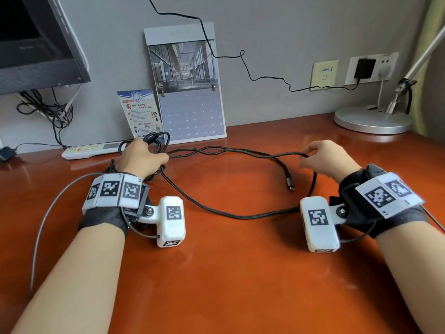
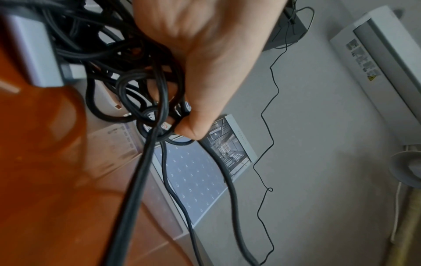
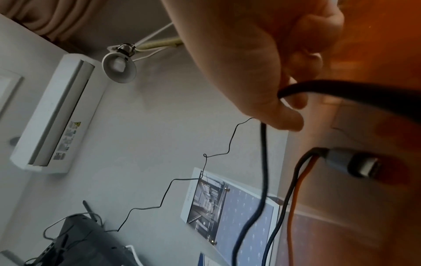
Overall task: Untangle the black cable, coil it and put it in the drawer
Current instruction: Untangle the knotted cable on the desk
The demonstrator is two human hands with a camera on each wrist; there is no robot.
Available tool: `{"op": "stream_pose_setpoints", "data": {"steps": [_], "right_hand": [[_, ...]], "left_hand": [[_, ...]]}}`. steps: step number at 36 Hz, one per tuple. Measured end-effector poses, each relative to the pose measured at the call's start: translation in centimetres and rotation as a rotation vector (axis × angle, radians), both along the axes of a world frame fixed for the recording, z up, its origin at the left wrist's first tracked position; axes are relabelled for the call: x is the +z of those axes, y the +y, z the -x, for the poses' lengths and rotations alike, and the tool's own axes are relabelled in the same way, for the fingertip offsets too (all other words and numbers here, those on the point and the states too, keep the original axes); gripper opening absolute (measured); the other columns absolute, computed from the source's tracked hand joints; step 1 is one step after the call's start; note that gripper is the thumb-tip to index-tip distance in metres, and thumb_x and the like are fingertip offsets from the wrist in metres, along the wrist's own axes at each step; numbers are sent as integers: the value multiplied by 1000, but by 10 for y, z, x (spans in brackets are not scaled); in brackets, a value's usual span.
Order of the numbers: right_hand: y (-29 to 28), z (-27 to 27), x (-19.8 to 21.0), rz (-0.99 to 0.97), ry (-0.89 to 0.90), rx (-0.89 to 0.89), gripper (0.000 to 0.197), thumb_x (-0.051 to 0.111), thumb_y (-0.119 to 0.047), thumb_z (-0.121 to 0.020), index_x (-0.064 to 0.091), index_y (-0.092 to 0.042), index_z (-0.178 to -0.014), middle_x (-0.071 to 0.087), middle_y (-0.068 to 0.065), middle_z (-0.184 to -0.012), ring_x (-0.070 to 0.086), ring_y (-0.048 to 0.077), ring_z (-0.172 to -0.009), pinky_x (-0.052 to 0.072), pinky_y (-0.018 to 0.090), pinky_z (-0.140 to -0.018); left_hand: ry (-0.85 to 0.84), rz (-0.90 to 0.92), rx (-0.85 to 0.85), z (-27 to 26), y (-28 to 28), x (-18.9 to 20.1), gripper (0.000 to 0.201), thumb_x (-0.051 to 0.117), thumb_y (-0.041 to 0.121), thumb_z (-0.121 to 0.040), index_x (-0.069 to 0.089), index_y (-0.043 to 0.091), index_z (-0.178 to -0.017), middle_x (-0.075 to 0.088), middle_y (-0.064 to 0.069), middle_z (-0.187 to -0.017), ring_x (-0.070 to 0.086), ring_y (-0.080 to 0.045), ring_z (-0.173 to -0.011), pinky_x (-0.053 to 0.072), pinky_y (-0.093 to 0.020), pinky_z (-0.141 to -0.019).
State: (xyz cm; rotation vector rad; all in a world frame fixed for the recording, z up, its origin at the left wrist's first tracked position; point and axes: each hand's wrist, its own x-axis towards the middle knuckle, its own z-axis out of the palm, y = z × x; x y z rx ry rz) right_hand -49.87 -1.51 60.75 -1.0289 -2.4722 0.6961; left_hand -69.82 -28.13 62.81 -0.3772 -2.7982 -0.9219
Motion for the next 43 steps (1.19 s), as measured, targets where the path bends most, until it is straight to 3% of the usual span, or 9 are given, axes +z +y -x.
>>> {"op": "stream_pose_setpoints", "data": {"steps": [4, 7, 11, 16, 20, 26, 33, 39, 43], "right_hand": [[-17, 6, 4, 8, -67, 89, 57, 67, -24, -81, 41, -15, -132, 41, 14, -128, 46, 31, -109, 42, 30, -83], [-46, 8, 15, -108, -86, 234, 54, 64, -30, -84, 42, -20, -133, 35, 13, -131, 31, 32, -125, 34, 37, -99], [-94, 13, 19, 18, -121, 654, 18, 62, -35, -87, 64, -27, -103, 59, -9, -105, 53, 9, -97, 40, 22, -84], [-125, 22, 5, 68, -259, 839, 28, 64, -41, -85, 65, -22, -106, 58, -10, -97, 53, 7, -90, 40, 14, -75], [-128, 28, -1, 82, -275, 851, 27, 72, -32, -81, 64, -22, -104, 58, -1, -99, 56, 14, -91, 45, 25, -79], [-126, 31, -4, 52, -195, 852, 14, 67, -11, -81, 66, -21, -91, 55, -9, -75, 50, 2, -63, 37, 5, -53], [-107, 26, 1, -58, -310, 825, 17, 62, -7, -82, 63, -24, -85, 52, -12, -73, 48, 3, -65, 37, 14, -57], [-68, 9, 13, -153, -518, 629, 26, 56, 0, -81, 62, -25, -84, 54, -14, -74, 52, 11, -73, 42, 19, -60], [-34, 5, 8, -184, -414, 281, 26, 52, 2, -81, 64, -21, -76, 66, 4, -95, 59, 23, -86, 49, 26, -72]], "left_hand": [[1, 27, 3, -3, 0, 1, 30, 65, 19, -78, 44, 9, -97, 45, -4, -98, 47, -24, -94, 42, -37, -89], [-12, 37, 5, -5, -1, 3, 37, 66, 20, -78, 50, 4, -108, 52, -9, -106, 52, -29, -108, 43, -37, -90], [-8, 56, 6, -8, -1, 3, 28, 65, 21, -78, 45, 7, -92, 52, -7, -100, 51, -27, -95, 44, -37, -86], [-21, 78, 5, -12, 2, 5, 31, 67, 23, -76, 39, 13, -68, 47, -2, -77, 50, -28, -90, 44, -45, -94], [-21, 90, 1, -14, 2, 5, 30, 67, 24, -78, 41, 10, -72, 48, -3, -82, 46, -25, -89, 44, -41, -92], [-22, 80, -8, -14, 2, 5, 41, 67, 23, -79, 29, 18, -62, 37, 4, -68, 42, -24, -88, 42, -42, -97], [-11, 83, 2, -14, 1, 5, 42, 66, 23, -79, 28, 19, -63, 34, 6, -67, 42, -23, -88, 41, -40, -95], [-14, 78, 13, -10, -2, 5, 26, 66, 23, -75, 45, 9, -73, 51, -7, -81, 51, -30, -90, 44, -46, -93], [-17, 103, 19, -6, -3, 3, 26, 67, 24, -74, 47, 8, -76, 51, -6, -75, 52, -30, -88, 44, -44, -91]]}}
